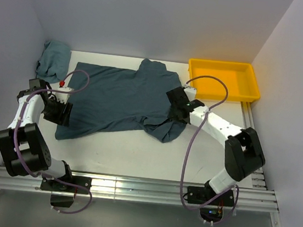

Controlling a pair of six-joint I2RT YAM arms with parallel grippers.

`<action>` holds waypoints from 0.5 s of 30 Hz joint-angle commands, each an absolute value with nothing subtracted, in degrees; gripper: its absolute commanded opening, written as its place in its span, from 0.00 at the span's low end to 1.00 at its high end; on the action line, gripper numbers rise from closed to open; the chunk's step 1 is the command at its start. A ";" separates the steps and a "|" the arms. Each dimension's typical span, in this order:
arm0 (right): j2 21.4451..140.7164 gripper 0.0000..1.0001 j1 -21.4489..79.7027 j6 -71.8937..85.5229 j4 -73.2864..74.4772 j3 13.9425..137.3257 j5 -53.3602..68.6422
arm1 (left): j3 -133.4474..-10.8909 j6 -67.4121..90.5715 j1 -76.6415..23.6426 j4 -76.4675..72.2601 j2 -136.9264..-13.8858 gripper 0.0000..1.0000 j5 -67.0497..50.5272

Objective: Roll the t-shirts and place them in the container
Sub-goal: Flatten the tshirt

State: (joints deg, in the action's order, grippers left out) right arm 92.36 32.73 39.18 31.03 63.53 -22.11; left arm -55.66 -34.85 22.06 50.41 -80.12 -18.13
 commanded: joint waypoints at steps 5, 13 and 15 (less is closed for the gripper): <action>91.13 0.53 43.05 42.89 31.64 68.90 -23.91 | -58.36 -34.80 22.24 49.92 -79.89 0.60 -19.60; 98.34 0.54 49.57 46.67 27.61 69.52 -21.80 | -58.10 -35.07 22.24 50.27 -79.28 0.60 -19.51; 99.75 0.56 49.75 46.93 26.72 69.61 -21.18 | -58.09 -35.33 22.24 50.45 -79.19 0.60 -19.42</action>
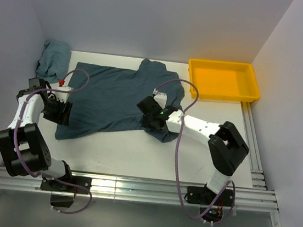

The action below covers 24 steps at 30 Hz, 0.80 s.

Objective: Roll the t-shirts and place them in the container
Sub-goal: Flatten the tshirt

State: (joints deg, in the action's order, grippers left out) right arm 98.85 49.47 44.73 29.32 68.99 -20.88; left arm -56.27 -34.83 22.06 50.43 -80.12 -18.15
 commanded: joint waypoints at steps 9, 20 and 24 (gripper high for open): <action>103.97 0.51 48.96 46.32 25.40 72.68 -21.80 | -57.92 -35.16 22.24 50.19 -79.19 0.60 -19.51; 107.22 0.10 44.21 42.89 26.80 80.24 -22.41 | -57.92 -35.07 22.32 50.19 -79.37 0.60 -19.42; 110.29 0.05 41.75 39.74 27.59 85.76 -20.58 | -58.18 -34.89 22.32 50.36 -79.89 0.60 -19.69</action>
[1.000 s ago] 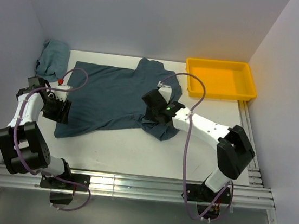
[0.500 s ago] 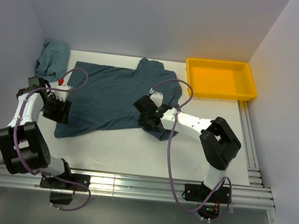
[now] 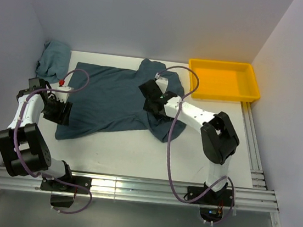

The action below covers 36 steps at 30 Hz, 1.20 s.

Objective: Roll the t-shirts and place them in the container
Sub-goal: Flatten the tshirt

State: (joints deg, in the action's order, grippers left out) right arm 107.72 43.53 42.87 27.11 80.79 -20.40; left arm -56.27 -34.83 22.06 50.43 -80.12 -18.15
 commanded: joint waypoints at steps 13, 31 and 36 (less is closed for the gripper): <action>118.14 0.52 36.39 35.77 30.50 96.42 -19.77 | -58.18 -35.25 22.24 50.27 -80.60 0.59 -19.25; 100.98 0.54 32.87 41.13 26.54 71.36 -25.14 | -59.24 -35.07 22.24 50.54 -81.83 0.59 -20.57; 104.76 0.51 31.29 40.61 27.16 73.83 -25.23 | -59.24 -35.24 22.32 50.45 -81.48 0.59 -20.22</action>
